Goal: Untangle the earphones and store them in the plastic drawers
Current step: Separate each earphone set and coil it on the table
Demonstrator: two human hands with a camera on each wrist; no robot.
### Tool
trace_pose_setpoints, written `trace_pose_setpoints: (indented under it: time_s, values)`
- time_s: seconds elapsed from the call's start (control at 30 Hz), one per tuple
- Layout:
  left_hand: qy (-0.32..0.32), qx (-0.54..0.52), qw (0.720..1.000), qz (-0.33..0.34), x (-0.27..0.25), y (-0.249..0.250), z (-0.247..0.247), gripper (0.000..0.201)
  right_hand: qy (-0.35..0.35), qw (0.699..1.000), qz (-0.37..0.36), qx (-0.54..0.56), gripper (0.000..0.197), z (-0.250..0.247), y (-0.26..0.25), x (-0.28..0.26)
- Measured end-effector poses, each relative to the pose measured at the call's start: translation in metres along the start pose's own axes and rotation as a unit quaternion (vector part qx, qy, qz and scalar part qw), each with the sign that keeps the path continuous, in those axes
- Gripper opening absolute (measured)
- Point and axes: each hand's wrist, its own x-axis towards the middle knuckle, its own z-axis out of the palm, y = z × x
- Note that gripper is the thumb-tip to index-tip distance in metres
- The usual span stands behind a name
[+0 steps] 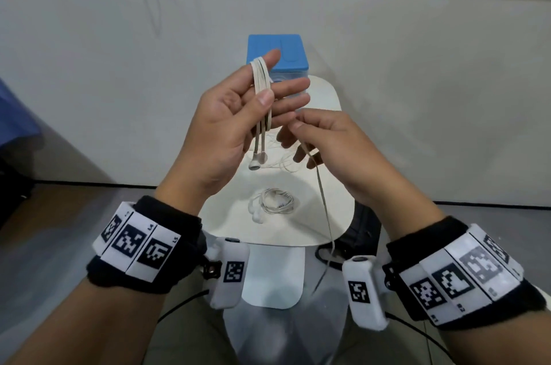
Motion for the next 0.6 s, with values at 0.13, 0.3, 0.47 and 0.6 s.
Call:
trace_pose_setpoints:
  time_s: [0.13,0.3,0.47,0.6]
  values:
    - [-0.005,0.041,0.999,0.017,0.000,-0.003,0.005,0.051,-0.002,0.998,0.010,0.060,0.022,0.004,-0.007,0.002]
    - [0.004,0.099,0.994,0.036,-0.001,-0.010,0.012,0.055,-0.011,0.989,0.069,0.127,0.025,0.011,-0.016,0.001]
    - [-0.012,0.197,0.979,0.047,-0.004,-0.022,0.014,0.058,-0.058,0.988,0.116,0.085,0.020,0.001,-0.017,-0.002]
    - [-0.021,0.261,0.962,0.073,-0.003,-0.028,0.013,0.054,-0.068,0.992,0.105,0.018,0.019,-0.008,-0.024,-0.005]
